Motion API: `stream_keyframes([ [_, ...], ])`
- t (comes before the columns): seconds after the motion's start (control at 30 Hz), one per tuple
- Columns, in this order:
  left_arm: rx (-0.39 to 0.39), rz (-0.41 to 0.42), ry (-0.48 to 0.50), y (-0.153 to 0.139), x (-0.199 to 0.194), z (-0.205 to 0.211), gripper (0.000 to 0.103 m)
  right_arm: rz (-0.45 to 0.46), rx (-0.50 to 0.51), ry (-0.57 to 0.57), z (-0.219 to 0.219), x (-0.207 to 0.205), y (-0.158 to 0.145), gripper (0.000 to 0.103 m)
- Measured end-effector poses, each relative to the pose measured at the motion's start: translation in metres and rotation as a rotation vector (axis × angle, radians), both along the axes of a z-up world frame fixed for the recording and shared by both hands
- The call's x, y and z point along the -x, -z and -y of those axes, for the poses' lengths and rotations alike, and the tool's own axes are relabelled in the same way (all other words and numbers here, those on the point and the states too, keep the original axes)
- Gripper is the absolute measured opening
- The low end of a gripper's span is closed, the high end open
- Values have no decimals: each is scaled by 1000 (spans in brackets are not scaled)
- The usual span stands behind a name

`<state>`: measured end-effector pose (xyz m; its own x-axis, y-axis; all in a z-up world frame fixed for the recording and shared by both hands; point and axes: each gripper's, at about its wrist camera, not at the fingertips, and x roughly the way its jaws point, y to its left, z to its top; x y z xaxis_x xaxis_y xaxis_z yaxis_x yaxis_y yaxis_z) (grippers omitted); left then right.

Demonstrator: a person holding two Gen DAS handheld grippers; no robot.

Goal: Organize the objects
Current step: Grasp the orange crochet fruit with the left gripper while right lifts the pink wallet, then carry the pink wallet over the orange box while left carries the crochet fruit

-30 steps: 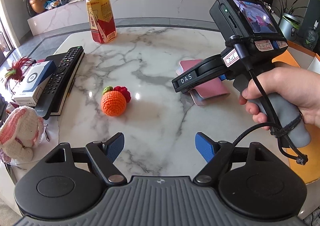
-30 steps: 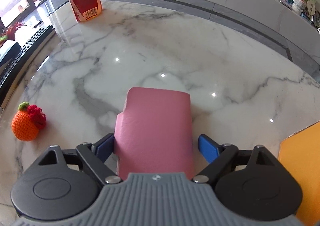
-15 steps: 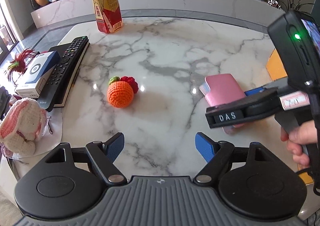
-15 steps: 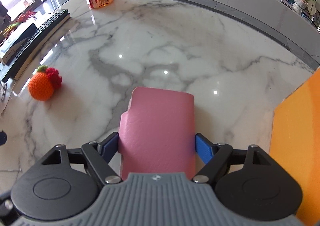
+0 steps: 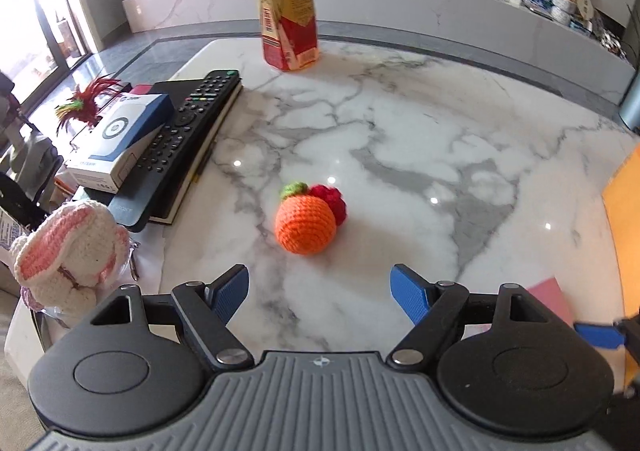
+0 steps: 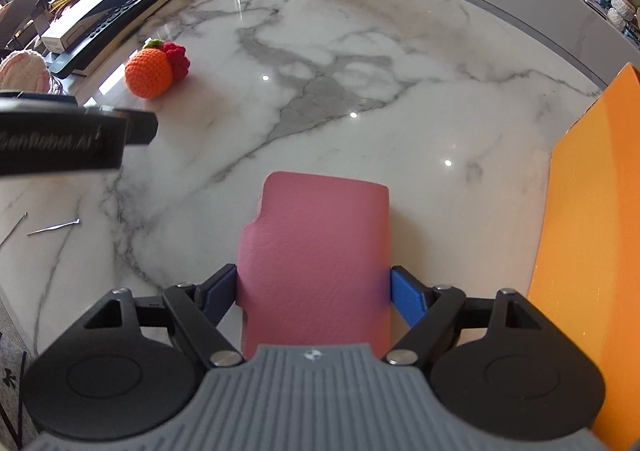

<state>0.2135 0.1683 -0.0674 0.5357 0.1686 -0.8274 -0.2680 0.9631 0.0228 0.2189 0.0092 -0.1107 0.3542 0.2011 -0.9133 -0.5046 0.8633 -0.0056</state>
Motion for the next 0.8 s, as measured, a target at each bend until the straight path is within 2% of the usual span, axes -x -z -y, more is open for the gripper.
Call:
stream_keyframes([
  [0.07, 76, -7, -16, -1, -13, -12, 92, 4, -5, 2, 1, 1, 0, 82],
  [0.13, 111, -29, 1, -1, -27, -19, 92, 11, -6, -5, 1, 2, 0, 82],
  [0.23, 80, -44, 29, 7, -39, -21, 92, 12, -8, -17, 2, 2, 0, 82],
  [0.33, 48, -47, -6, 20, -49, -24, 92, 10, -12, -28, 2, 3, 0, 82],
  [0.5, 101, -56, -25, 30, -56, -34, 91, -1, -22, -38, 4, 2, -2, 82],
  [0.6, 104, -51, -12, 33, -55, -32, 78, -12, -43, -42, 6, 0, -2, 83],
  [0.67, 113, -52, -20, 34, -53, -33, 58, -20, -54, -37, 7, -2, -3, 83],
  [0.8, 104, -40, -21, 34, -51, -33, 55, -13, -45, -43, 4, 1, -2, 83],
])
